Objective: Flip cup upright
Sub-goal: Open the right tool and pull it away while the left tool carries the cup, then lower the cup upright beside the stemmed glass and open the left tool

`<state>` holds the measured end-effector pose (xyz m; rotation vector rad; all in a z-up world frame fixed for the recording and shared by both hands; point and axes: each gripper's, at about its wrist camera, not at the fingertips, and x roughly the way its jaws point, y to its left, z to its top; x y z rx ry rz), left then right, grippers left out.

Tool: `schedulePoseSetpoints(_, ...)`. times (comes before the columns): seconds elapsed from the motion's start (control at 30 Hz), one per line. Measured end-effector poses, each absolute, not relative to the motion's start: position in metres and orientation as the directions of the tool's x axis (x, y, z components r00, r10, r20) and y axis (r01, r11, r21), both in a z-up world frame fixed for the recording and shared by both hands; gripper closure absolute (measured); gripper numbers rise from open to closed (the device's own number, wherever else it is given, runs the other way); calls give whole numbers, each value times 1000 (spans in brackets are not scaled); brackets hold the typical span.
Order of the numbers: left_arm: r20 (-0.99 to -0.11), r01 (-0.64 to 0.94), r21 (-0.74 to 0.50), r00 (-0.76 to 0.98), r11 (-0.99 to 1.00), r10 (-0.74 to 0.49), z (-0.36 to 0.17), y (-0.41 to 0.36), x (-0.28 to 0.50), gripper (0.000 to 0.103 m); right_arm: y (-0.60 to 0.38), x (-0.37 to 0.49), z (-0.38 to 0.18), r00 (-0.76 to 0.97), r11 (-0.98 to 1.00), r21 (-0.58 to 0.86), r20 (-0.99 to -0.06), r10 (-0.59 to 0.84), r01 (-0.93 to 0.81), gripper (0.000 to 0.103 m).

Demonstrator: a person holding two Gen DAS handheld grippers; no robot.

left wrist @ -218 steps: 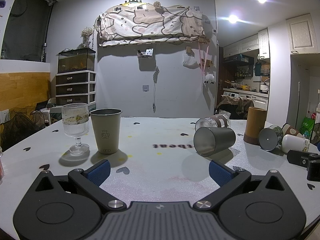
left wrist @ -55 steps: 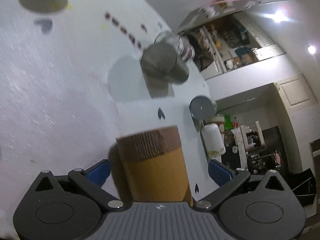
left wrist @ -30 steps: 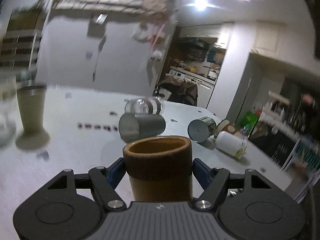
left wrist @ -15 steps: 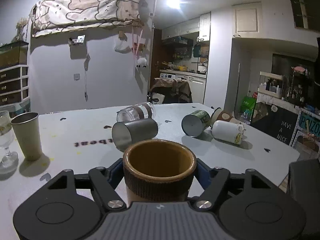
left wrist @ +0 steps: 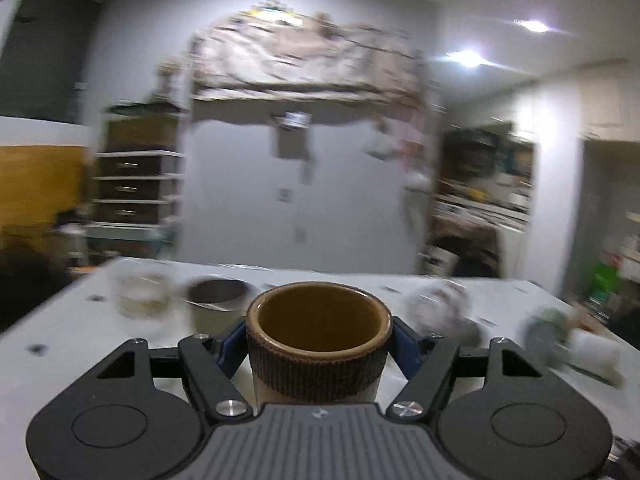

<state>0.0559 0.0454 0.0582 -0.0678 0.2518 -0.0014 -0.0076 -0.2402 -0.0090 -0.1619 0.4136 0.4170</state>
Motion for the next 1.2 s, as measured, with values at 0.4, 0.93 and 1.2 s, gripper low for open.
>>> schedulePoseSetpoints(0.4, -229, -413, -68, 892, 908, 389, 75, 180, 109, 30, -242, -3, -8, 835, 906, -55, -413, 362, -420, 20)
schedulePoseSetpoints(0.93, -305, -509, -131, 837, 851, 454, 41, 231, 162, 30, -240, 0, -11, 843, 916, -75, -425, 329, -395, 20)
schedulePoseSetpoints(1.2, -315, -496, -140, 843, 857, 437, 41, 231, 167, 23, -236, 0, -12, 841, 913, -81, -429, 330, -400, 20)
